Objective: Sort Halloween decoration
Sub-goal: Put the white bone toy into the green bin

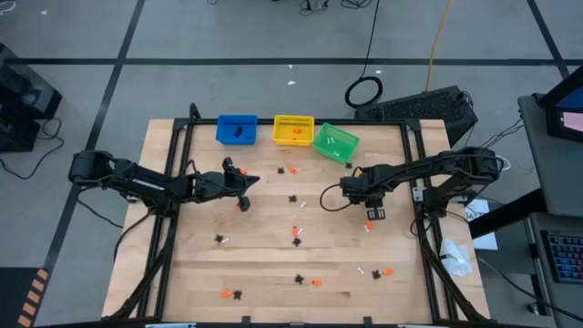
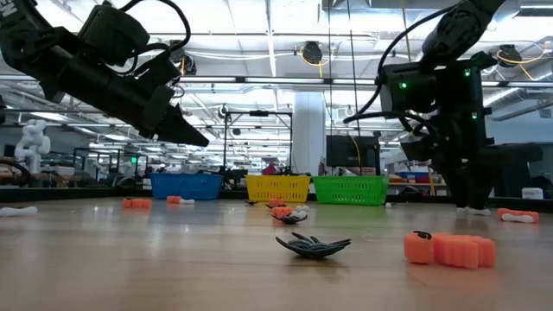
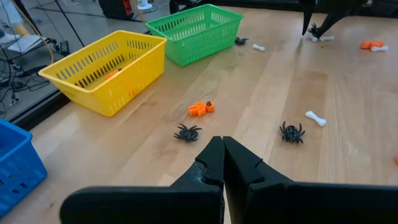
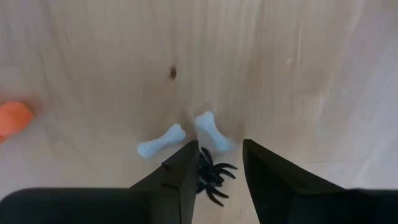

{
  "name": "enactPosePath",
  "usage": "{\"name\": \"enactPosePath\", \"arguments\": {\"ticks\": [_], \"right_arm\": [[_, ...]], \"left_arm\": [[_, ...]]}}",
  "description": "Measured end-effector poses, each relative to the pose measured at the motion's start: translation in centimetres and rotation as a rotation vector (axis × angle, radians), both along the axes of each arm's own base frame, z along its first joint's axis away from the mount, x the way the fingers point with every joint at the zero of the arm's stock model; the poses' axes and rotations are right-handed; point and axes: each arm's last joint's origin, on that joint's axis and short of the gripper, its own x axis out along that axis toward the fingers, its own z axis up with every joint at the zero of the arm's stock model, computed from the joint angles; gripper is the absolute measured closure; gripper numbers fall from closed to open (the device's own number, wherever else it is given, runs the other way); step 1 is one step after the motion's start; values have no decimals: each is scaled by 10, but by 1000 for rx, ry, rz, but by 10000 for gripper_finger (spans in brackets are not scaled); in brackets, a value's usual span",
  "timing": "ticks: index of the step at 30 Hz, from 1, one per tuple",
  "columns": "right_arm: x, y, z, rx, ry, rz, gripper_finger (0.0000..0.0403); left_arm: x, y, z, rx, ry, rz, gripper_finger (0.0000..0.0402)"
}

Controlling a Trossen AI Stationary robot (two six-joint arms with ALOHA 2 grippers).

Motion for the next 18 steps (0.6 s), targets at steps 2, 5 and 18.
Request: {"name": "enactPosePath", "arguments": {"ticks": [2,5,18], "right_arm": [[1,-1,0,4,-16,-4,287],[2,-4,0,7,-28,-18,287],[2,-14,-1,87,-60,-85,368]], "left_arm": [[0,0,0,0,0,0,402],[0,0,0,0,-1,0,402],[0,0,0,-1,-1,0,402]]}}
